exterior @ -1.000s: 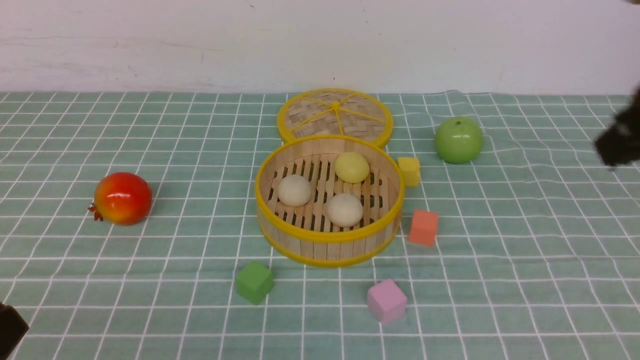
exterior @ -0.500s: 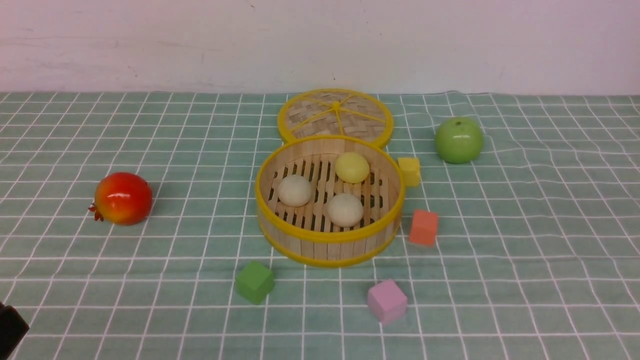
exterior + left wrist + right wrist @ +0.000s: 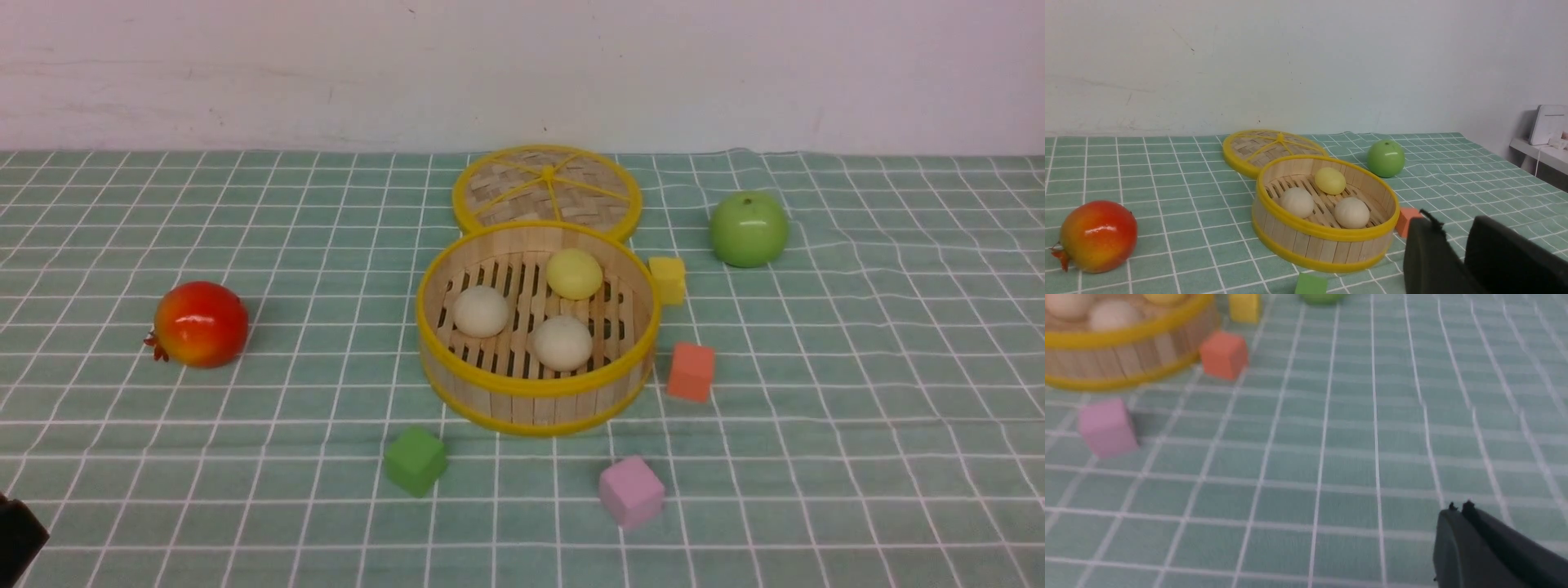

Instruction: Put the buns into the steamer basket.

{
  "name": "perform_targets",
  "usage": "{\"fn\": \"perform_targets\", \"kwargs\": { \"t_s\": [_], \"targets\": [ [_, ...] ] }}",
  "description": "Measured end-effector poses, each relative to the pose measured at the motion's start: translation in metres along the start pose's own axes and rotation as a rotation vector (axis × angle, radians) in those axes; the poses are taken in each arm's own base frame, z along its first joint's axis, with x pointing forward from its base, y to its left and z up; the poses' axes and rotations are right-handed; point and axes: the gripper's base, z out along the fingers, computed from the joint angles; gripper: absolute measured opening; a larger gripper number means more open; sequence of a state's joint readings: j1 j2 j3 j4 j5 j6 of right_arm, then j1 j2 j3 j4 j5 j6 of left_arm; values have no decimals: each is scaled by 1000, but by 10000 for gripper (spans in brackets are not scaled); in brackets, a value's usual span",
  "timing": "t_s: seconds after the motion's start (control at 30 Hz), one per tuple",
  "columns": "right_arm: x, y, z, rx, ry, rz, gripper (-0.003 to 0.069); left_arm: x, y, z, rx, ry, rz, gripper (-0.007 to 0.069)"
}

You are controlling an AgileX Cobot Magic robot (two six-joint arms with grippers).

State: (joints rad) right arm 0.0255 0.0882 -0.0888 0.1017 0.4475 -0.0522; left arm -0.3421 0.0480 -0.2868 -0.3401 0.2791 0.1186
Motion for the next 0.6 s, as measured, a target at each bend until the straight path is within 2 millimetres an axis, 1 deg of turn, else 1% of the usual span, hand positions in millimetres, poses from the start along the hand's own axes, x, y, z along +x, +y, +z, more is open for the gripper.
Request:
{"fn": "perform_targets", "kwargs": {
  "t_s": [0.03,0.07,0.1,0.13,0.2,0.6],
  "targets": [
    [14,-1,5,6,5,15,-20,0,0,0,0,0,0,144],
    [24,-2,7,10,11,22,-20,0,0,0,0,0,0,144],
    [25,-2,7,12,7,23,-20,0,0,0,0,0,0,144],
    [24,-2,6,15,-33,28,-20,0,0,0,0,-1,0,144],
    [24,-3,5,21,-52,29,-20,0,0,0,0,0,-1,144],
    [23,-4,5,36,-56,22,-20,0,0,0,0,1,-1,155]
  ]
}}
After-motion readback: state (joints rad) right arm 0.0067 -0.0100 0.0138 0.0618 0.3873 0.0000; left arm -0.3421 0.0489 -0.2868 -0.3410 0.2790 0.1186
